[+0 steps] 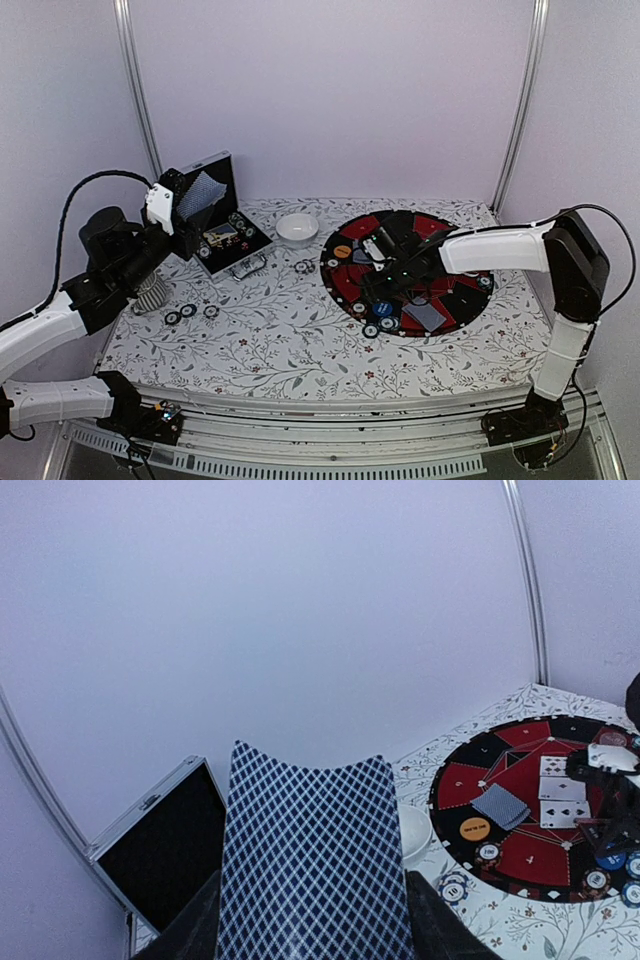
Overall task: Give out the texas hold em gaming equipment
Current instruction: Place the all-in button in the small blind area, then pick up the poker card from the face-down deck piles.
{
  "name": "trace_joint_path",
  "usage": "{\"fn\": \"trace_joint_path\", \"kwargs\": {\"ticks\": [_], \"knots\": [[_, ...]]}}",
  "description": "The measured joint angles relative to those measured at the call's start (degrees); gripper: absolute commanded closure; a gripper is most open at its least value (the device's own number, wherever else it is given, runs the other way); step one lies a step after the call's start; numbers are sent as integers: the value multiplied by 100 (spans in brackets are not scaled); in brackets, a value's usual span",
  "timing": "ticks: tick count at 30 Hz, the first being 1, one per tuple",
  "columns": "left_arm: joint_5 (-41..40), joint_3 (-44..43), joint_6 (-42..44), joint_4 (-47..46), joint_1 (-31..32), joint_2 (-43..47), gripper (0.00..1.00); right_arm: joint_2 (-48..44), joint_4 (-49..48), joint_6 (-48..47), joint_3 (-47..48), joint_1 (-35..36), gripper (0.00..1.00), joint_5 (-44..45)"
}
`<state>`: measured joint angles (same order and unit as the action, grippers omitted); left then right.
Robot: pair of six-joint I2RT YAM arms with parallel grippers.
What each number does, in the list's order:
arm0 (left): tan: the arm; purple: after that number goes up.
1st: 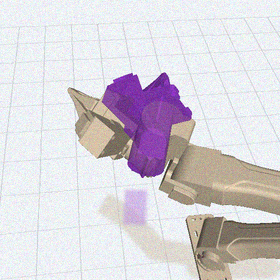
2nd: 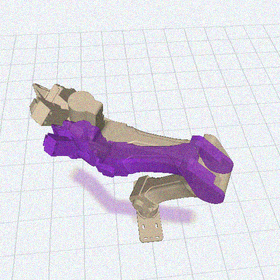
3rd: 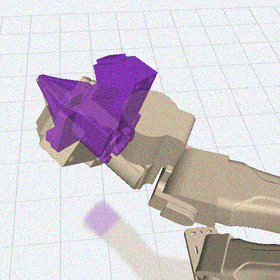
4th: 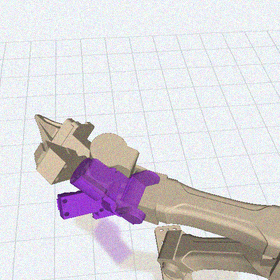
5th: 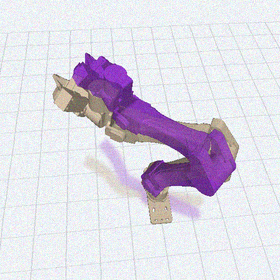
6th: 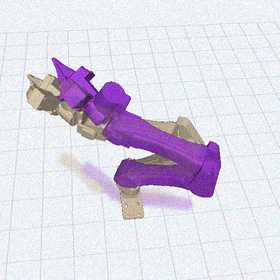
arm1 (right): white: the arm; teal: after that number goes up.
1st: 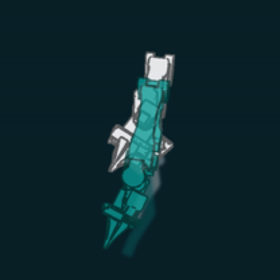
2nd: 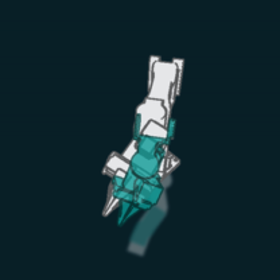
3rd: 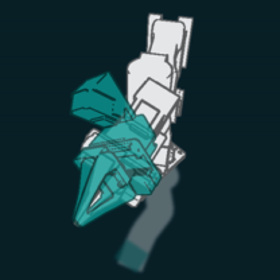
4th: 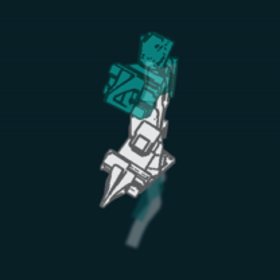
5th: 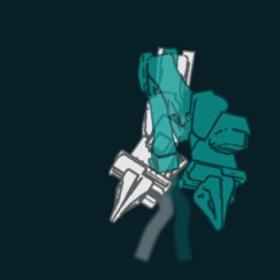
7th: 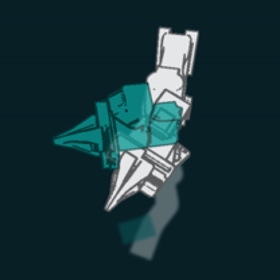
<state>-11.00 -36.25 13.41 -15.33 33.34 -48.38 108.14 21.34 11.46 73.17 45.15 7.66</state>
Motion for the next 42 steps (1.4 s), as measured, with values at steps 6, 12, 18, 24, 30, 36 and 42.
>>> {"fn": "trace_joint_path", "kwargs": {"ticks": [6, 12, 18, 24, 30, 36, 42], "knots": [[7, -2, -2, 0, -4, -39, 49, -1440, 2, 267, -1471, -459, 50, 175], [13, -2, -7, 4, -4, -68, 49, -2232, 4, 599, -2640, -1163, 50, 315], [33, -2, -17, 2, -4, -68, 49, -2476, -37, 811, -3128, -1941, 52, 310], [28, -2, -17, 4, -4, -68, 49, -2350, -205, 811, -3075, -2037, 50, 151], [33, -2, -17, 4, -4, -68, 49, -2428, -111, 828, -2702, -2037, 42, -28], [765, -2, -13, 22, -11, -72, 50, -3163, 98, 660, -2090, -2037, 18, -625], [2120, -2, 52, 46, 72, -85, 51, -3803, -212, 372, -1475, -1816, 1, -1961]]}}
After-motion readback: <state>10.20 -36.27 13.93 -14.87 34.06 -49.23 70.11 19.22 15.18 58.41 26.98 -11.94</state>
